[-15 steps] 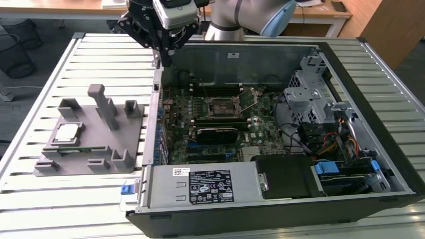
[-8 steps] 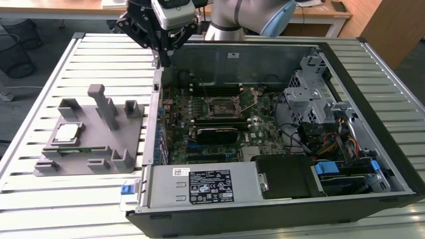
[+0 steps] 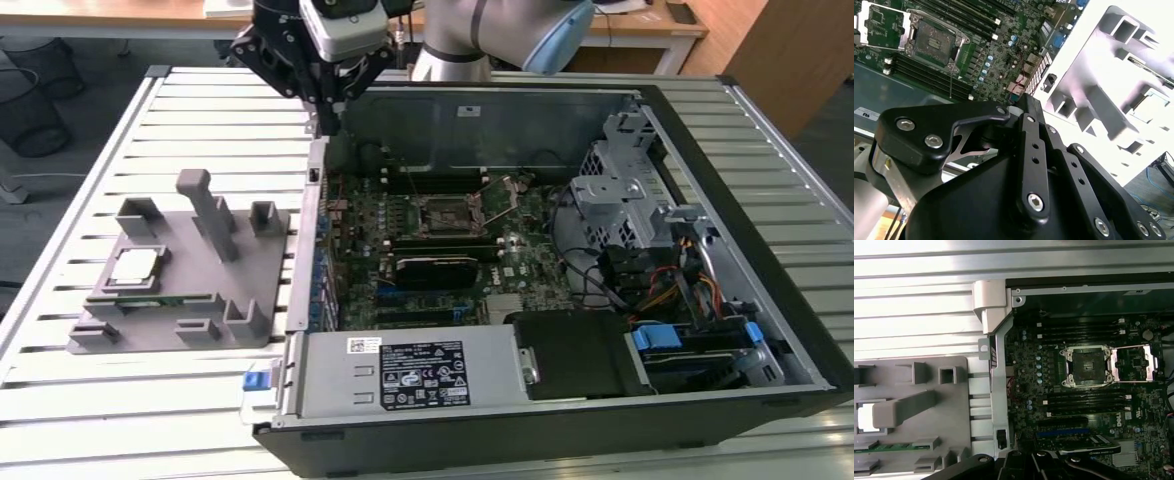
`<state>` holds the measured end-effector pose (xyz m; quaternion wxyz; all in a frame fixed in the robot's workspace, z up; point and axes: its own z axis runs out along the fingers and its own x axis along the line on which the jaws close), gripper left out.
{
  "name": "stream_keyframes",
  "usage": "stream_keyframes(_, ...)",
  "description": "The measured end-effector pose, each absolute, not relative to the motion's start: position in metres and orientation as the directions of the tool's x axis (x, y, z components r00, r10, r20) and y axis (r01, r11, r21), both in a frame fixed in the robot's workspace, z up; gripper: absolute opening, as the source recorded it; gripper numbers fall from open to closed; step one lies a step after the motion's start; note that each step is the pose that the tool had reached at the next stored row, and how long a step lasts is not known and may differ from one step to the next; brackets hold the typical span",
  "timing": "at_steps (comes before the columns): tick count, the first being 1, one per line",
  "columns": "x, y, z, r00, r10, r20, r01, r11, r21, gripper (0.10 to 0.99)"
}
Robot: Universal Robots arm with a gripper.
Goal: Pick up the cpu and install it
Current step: 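Reach for the cpu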
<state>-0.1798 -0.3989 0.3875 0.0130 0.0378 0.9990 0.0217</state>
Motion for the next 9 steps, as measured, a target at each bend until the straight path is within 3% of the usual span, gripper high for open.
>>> stream_keyframes(9,-0.1828,-0.3989,0.3865,-0.997,0.076,-0.024,0.075,0.996,0.044,0.106)
